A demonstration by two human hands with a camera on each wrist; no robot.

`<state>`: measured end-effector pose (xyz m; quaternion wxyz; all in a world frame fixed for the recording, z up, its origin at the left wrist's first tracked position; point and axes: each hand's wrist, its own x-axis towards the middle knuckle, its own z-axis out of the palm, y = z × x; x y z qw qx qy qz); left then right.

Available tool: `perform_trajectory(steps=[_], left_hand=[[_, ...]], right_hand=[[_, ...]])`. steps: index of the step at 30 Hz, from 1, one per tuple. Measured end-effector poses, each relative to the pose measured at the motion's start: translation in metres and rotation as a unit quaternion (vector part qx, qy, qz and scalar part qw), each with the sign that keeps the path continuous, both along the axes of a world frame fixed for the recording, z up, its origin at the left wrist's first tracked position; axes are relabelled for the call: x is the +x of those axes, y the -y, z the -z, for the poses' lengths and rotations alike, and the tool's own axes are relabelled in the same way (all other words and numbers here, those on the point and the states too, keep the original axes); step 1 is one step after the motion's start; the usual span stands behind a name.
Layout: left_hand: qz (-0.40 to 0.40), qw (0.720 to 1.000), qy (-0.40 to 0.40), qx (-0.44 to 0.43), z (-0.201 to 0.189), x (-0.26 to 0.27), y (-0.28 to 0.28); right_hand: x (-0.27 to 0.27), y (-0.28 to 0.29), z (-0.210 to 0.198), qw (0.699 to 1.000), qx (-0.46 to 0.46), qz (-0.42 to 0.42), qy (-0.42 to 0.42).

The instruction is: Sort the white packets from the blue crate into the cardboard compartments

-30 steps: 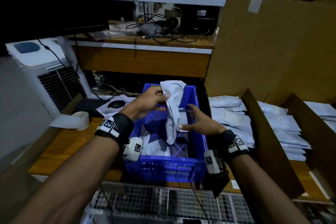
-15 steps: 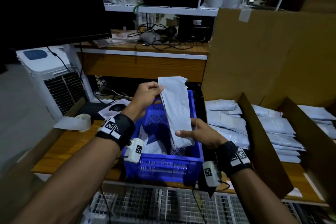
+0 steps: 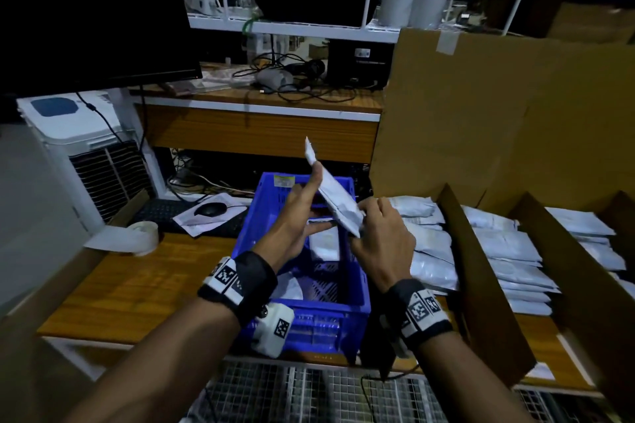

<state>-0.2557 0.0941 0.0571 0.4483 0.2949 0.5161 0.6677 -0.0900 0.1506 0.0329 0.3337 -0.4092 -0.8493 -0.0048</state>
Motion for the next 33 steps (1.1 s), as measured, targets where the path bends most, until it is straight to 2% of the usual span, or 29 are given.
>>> perform_trajectory(steps=[4, 8, 11, 13, 15, 17, 18, 19, 24, 27, 33], left_hand=[[-0.023, 1.000, -0.003, 0.014, 0.000, 0.016, -0.001], [-0.087, 0.996, -0.025, -0.020, 0.005, 0.015, -0.012], [-0.086, 0.996, -0.024, -0.030, 0.011, -0.001, -0.016], [-0.074, 0.997, -0.022, -0.026, 0.012, -0.008, -0.016], [-0.060, 0.998, -0.013, -0.014, 0.013, -0.010, -0.017], [-0.049, 0.999, -0.008, -0.001, 0.012, -0.009, -0.018], [-0.044, 0.999, -0.009, 0.004, 0.011, -0.008, -0.018], [-0.041, 0.999, -0.009, 0.008, 0.011, -0.006, -0.020], [-0.044, 0.999, 0.009, 0.027, 0.003, -0.009, -0.024], [-0.054, 0.998, 0.013, 0.036, -0.003, -0.022, -0.027], [-0.059, 0.997, -0.004, 0.044, -0.013, -0.039, -0.034]], right_hand=[[0.002, -0.002, -0.005, 0.997, 0.052, 0.047, 0.040], [0.008, -0.005, 0.003, 0.996, 0.068, -0.019, 0.059], [0.017, -0.014, 0.006, 0.995, 0.007, -0.098, -0.016], [0.024, -0.024, 0.003, 0.986, -0.084, -0.112, -0.091], [0.029, -0.033, -0.003, 0.949, -0.249, -0.124, -0.148], [0.031, -0.039, -0.010, 0.871, -0.421, -0.159, -0.197], [0.031, -0.043, -0.010, 0.835, -0.472, -0.181, -0.219], [0.031, -0.045, -0.010, 0.814, -0.491, -0.204, -0.234], [0.037, -0.053, -0.017, 0.811, -0.473, -0.263, -0.225], [0.042, -0.064, -0.020, 0.819, -0.466, -0.270, -0.195], [0.036, -0.067, -0.023, 0.814, -0.478, -0.274, -0.184]])
